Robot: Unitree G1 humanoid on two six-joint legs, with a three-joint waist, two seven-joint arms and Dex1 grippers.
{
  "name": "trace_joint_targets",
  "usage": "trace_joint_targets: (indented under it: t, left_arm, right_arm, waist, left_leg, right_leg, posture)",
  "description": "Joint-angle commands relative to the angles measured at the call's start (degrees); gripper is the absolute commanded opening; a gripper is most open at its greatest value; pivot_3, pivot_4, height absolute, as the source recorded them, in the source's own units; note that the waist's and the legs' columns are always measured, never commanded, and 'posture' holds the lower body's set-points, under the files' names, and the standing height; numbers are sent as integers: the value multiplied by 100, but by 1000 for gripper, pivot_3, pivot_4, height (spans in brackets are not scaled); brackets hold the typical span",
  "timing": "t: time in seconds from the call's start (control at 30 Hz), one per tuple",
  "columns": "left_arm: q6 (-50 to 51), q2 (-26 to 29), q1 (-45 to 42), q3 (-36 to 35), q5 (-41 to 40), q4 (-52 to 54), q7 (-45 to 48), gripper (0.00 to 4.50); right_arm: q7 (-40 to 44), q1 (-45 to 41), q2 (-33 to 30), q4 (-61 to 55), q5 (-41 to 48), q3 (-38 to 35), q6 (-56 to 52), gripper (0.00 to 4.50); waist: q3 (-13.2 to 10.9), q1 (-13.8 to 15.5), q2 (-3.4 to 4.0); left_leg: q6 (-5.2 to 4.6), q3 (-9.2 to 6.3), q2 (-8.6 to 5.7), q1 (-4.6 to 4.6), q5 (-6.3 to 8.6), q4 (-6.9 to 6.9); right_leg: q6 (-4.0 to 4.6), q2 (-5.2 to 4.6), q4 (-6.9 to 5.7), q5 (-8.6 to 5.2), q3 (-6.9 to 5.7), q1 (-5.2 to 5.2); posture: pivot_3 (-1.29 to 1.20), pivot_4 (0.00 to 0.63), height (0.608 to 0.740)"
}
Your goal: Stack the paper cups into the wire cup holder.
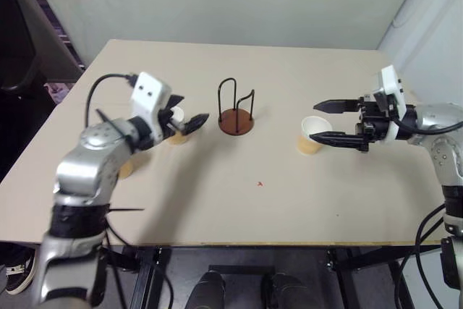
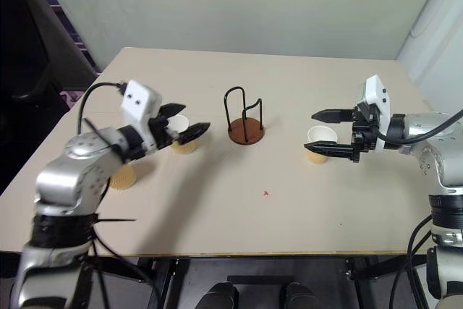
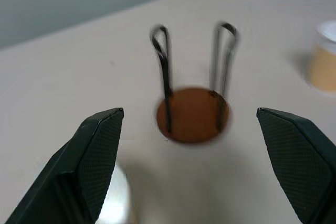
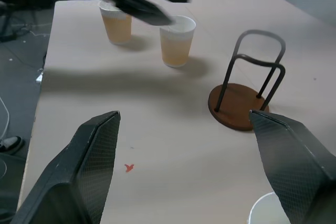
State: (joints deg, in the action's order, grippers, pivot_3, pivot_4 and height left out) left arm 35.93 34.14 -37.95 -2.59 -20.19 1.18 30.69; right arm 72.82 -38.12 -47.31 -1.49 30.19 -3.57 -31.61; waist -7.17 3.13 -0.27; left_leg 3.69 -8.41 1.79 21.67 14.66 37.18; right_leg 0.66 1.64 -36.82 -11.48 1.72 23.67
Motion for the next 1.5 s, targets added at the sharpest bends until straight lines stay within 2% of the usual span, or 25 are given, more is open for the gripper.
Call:
trace_joint_targets:
  t: [0.03, 0.2, 0.4, 0.43, 0.53, 0.7, 0.83, 0.97, 1.03, 1.17, 1.27, 1.5]
  left_arm:
    - [-521, -371, -540, 305, 586, -688, -381, 4348]
    - [-914, -947, -1113, 427, 1003, -1755, -727, 4348]
    - [-1271, -1361, -1464, 437, 1220, -2685, -805, 4348]
    - [-1385, -1449, -1559, 443, 1262, -2925, -826, 4192]
    - [-1665, -1599, -1757, 453, 1373, -3414, -837, 3450]
    - [-2001, -1722, -1998, 399, 1428, -3915, -771, 1601]
    - [-2013, -1676, -1985, 421, 1362, -3844, -426, 59]
    - [-1774, -1541, -1793, 493, 1243, -3338, 160, 21]
    - [-1653, -1476, -1690, 513, 1207, -3078, 363, 21]
    - [-711, -1092, -1067, 711, 654, -1456, 1435, 21]
    - [-338, -851, -692, 905, 395, -623, 1959, 21]
    - [-29, -841, -242, 1404, 227, 240, 2400, 21]
  right_arm:
    - [-118, 46, -107, -311, 153, -259, -45, 4050]
    - [-278, 281, -229, -569, 233, -441, -167, 4050]
    - [-479, 527, -331, -814, 357, -619, -278, 4050]
    - [-516, 559, -339, -851, 375, -634, -294, 4050]
    - [-581, 606, -350, -909, 407, -663, -321, 4050]
    - [-661, 661, -373, -943, 415, -703, -334, 4050]
    - [-663, 696, -401, -990, 488, -697, -348, 4050]
    - [-577, 733, -428, -1109, 548, -618, -347, 4050]
    - [-610, 706, -418, -1091, 524, -594, -331, 4050]
    - [-575, 674, -456, -1050, 517, -600, -306, 4050]
    - [-345, 830, -628, -1165, 558, -584, -314, 4050]
    - [11, 1385, -1135, -1381, 10, -176, 51, 4050]
  waist:
    - [0, 1, -1]
    - [-2, 3, -2]
    - [-2, 21, -2]
    - [-2, 23, -2]
    - [-2, 33, -2]
    - [-3, 32, -2]
    - [-3, 26, -2]
    - [-3, 17, -2]
    - [-3, 15, -2]
    - [-3, 10, -2]
    - [-3, 23, -2]
    - [-3, 36, -2]
  left_leg:
    - [-2, 1, -1, 1, 1, 2]
    - [10, 14, -4, 15, -11, 17]
    - [29, 41, -7, 32, -20, 23]
    - [28, 44, -7, 35, -20, 24]
    - [10, 58, -7, 39, -10, 38]
    - [-22, 87, -7, 41, 9, 76]
    - [-44, 121, -14, 34, 21, 89]
    - [-79, 153, -21, 33, 40, 109]
    - [-82, 161, -70, 33, 42, 111]
    - [-91, 147, -82, 34, 49, 108]
    - [-95, 151, -93, 38, 56, 108]
    - [-118, 132, -82, 35, 66, 123]
  right_leg:
    - [-4, 0, 3, 2, 1, -2]
    - [-23, 2, 17, 6, 3, -2]
    - [-53, 4, 59, 15, 14, -4]
    - [-58, 4, 68, 18, 16, -4]
    - [-69, 4, 79, 24, 25, -6]
    - [-95, 5, 82, 31, 56, -10]
    - [-134, 16, 85, 40, 130, -12]
    - [-157, 18, 91, 43, 167, -11]
    - [-164, 15, 93, 40, 174, -10]
    - [-179, 8, 94, 30, 193, -3]
    - [-191, 5, 94, 21, 197, 0]
    - [-202, -28, 90, 16, 204, -10]
  posture:
    - [0, 150, 740]
    - [0, 150, 740]
    - [0, 150, 740]
    - [0, 150, 740]
    - [0, 150, 740]
    - [0, 150, 740]
    - [0, 150, 740]
    - [0, 150, 740]
    - [0, 150, 740]
    - [0, 150, 740]
    - [0, 150, 740]
    - [0, 150, 740]
